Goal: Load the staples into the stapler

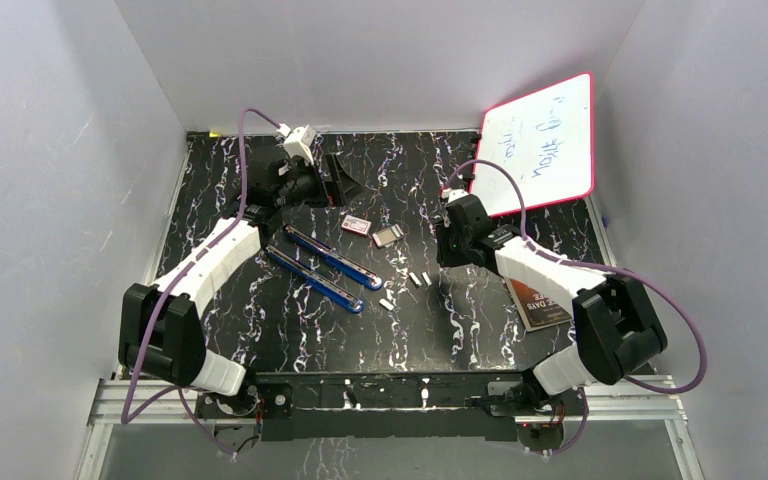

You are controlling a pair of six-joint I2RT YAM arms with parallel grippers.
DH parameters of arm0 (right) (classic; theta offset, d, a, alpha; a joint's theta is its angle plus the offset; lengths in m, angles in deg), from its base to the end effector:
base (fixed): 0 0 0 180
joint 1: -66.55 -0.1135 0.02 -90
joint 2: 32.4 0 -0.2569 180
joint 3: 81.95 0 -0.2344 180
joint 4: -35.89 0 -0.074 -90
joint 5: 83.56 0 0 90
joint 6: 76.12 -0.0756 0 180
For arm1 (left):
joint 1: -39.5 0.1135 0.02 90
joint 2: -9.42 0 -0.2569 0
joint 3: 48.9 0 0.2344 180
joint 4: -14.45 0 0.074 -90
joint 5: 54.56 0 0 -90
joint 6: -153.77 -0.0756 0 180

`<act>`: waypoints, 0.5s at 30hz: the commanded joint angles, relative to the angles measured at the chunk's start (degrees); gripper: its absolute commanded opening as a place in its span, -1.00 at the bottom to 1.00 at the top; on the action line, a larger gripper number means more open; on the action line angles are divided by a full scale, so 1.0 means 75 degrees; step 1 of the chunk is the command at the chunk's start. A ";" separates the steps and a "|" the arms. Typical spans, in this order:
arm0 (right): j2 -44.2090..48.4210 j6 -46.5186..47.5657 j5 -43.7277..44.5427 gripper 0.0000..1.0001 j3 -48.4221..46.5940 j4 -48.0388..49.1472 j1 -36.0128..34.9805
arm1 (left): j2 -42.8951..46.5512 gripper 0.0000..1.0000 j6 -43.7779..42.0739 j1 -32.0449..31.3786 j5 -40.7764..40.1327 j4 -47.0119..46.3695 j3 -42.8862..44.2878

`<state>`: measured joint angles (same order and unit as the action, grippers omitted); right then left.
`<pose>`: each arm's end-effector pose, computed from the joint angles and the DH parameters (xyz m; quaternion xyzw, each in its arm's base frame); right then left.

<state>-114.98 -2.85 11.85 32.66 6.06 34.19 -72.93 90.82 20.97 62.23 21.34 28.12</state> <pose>0.2678 0.1612 0.1898 -0.1093 0.9232 0.1121 0.3511 0.3281 -0.1459 0.3164 0.0888 0.7659 -0.4028 0.4932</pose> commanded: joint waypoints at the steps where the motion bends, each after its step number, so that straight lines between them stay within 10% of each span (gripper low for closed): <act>1: -0.0328 0.0098 -0.0193 -0.30 -0.0094 -0.0169 -0.0161 | -0.0143 0.93 -0.0079 -0.0015 0.0282 0.0220 0.0143; 15: -0.0912 0.0227 -0.0376 -0.35 -0.0065 -0.0074 -0.0589 | -0.0257 0.91 -0.0114 -0.0015 0.0249 0.0350 0.0157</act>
<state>-121.30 -1.84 10.21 32.68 4.53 29.99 -75.42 90.60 20.97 62.90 23.48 28.12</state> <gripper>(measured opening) 0.329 0.959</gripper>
